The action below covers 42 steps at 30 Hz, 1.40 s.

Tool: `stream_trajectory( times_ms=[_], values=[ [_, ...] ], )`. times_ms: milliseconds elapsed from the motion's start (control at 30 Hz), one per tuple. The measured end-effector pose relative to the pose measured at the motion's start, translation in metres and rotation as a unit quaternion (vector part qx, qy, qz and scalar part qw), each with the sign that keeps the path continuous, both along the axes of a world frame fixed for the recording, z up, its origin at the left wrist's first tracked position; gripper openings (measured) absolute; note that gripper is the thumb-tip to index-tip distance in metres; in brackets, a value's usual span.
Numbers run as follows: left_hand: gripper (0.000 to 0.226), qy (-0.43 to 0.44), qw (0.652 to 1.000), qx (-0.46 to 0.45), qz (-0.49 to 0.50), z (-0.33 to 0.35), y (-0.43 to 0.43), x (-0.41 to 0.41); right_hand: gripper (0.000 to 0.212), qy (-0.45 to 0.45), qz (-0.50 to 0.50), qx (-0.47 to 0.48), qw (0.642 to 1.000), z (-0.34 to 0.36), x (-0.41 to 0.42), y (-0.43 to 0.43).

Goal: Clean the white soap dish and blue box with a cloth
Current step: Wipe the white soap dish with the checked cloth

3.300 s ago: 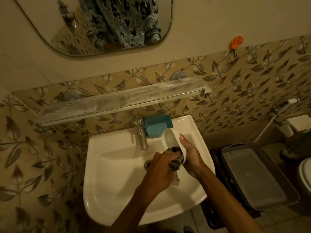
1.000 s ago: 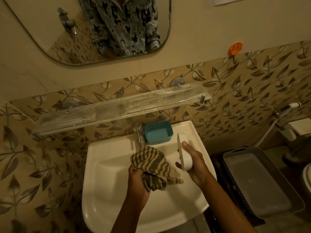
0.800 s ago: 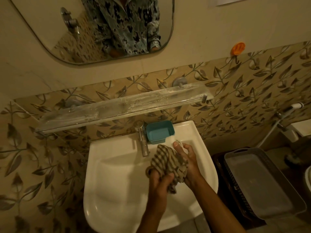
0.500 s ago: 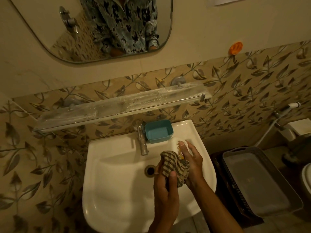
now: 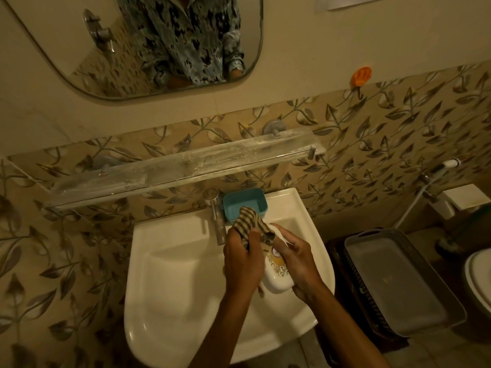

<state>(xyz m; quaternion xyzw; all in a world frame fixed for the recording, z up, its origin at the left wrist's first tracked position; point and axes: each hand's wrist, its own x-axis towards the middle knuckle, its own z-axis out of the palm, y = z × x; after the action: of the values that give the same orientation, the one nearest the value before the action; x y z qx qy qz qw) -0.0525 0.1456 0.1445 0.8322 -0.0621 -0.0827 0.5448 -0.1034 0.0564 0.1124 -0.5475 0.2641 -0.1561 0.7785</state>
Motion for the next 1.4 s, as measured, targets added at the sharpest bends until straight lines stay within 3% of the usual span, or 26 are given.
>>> stream_trajectory(
  times_ms=[300,567,733,900,1000,1233,1400],
  values=[
    [0.02,0.042,0.996,-0.07,-0.035,-0.012,0.011,-0.061,0.041,0.014,-0.182,0.056,0.982,-0.005,0.012,0.0],
    [0.033,0.022,0.998,-0.057,-0.009,-0.002,0.015,-0.031,0.027,0.003,-0.056,0.043,0.998,-0.004,0.006,0.01],
    [0.032,0.059,0.996,-0.066,0.026,0.001,0.018,0.005,0.029,0.016,0.002,0.026,1.0,-0.008,0.01,0.015],
    [0.019,0.054,0.997,-0.056,-0.002,-0.008,0.017,-0.034,0.035,-0.001,-0.128,0.033,0.991,0.002,0.024,0.01],
    [0.022,0.062,0.994,-0.091,-0.019,-0.014,0.016,-0.059,0.041,0.009,-0.171,0.033,0.985,0.003,0.022,0.009],
    [0.026,0.033,0.996,-0.077,0.035,-0.002,0.015,-0.025,0.024,0.01,-0.023,0.023,0.999,0.001,0.013,0.008],
    [0.024,0.17,0.975,-0.14,0.026,-0.007,0.024,0.014,0.025,0.014,0.062,-0.035,0.997,0.005,0.01,0.001]
  ],
)
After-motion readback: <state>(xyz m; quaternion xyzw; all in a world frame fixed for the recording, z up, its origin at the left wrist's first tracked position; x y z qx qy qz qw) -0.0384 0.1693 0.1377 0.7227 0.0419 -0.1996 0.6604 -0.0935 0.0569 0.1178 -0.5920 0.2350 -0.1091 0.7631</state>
